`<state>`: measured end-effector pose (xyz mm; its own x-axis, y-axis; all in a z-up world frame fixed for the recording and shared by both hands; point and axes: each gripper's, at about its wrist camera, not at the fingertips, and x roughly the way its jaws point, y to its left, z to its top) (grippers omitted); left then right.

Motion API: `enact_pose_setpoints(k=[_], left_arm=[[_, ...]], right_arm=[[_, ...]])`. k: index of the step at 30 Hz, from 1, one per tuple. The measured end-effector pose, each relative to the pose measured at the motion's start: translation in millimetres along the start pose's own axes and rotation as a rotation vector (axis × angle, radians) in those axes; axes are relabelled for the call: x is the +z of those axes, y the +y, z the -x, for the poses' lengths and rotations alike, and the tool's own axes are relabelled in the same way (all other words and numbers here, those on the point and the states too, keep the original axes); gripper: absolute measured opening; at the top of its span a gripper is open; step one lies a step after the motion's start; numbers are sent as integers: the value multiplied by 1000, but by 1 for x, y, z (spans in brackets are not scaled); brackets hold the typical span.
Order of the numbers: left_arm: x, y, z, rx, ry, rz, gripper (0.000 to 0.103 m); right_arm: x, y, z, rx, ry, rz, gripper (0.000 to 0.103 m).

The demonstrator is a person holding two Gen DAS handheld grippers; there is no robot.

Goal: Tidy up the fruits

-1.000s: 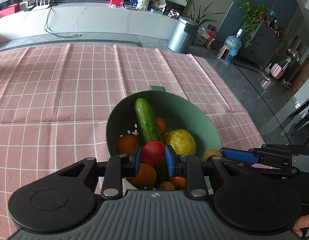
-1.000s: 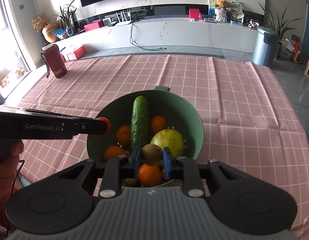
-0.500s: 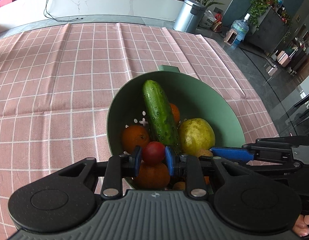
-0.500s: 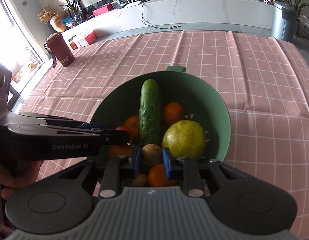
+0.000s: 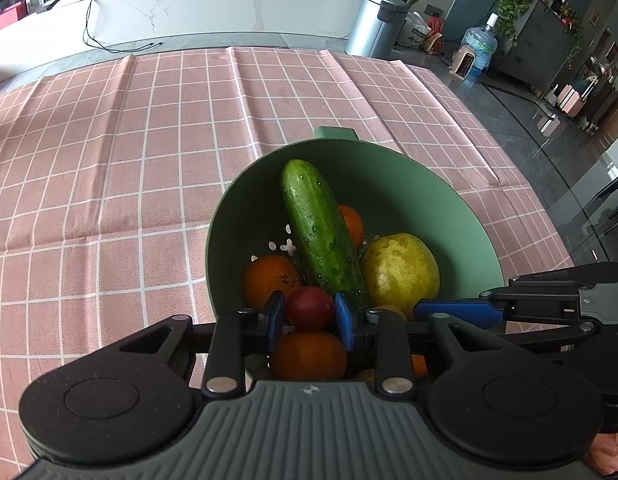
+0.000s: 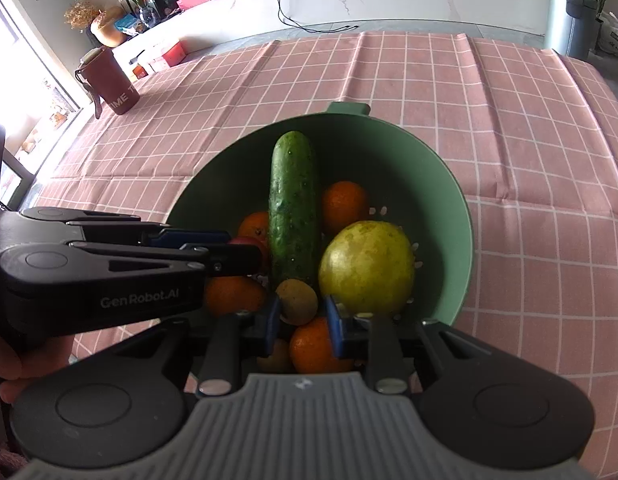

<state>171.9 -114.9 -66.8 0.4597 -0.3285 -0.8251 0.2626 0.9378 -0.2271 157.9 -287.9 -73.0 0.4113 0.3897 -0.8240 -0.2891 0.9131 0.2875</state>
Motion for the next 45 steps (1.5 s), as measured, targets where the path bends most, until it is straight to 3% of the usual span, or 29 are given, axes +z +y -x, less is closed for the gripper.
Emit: enact_pose_setpoints(k=[4, 7, 14, 21, 26, 30, 36, 39, 45], left_arm=[[2, 1, 7, 9, -11, 7, 43], [1, 0, 19, 5, -36, 6, 49], [-2, 0, 69, 29, -155, -20, 56], [-18, -4, 127, 148, -357, -58, 66], [-33, -13, 157, 204, -479, -121, 84], [-46, -21, 167, 245, -539, -179, 86], [-64, -34, 157, 335, -540, -257, 86], [-73, -36, 147, 334, -514, -293, 86], [-85, -28, 124, 338, -430, -247, 90]], right_arm=[[0, 2, 1, -12, -2, 5, 26], [-1, 5, 5, -10, -15, 21, 43], [-5, 12, 32, -71, -81, 7, 59], [-19, 44, 91, -119, -288, -1, 73], [-34, 72, 131, -171, -464, 7, 81], [-51, 91, 146, -202, -548, -1, 87], [-83, 107, 147, -263, -610, -26, 93], [-95, 109, 142, -287, -618, -35, 94], [-107, 106, 121, -322, -570, -28, 94]])
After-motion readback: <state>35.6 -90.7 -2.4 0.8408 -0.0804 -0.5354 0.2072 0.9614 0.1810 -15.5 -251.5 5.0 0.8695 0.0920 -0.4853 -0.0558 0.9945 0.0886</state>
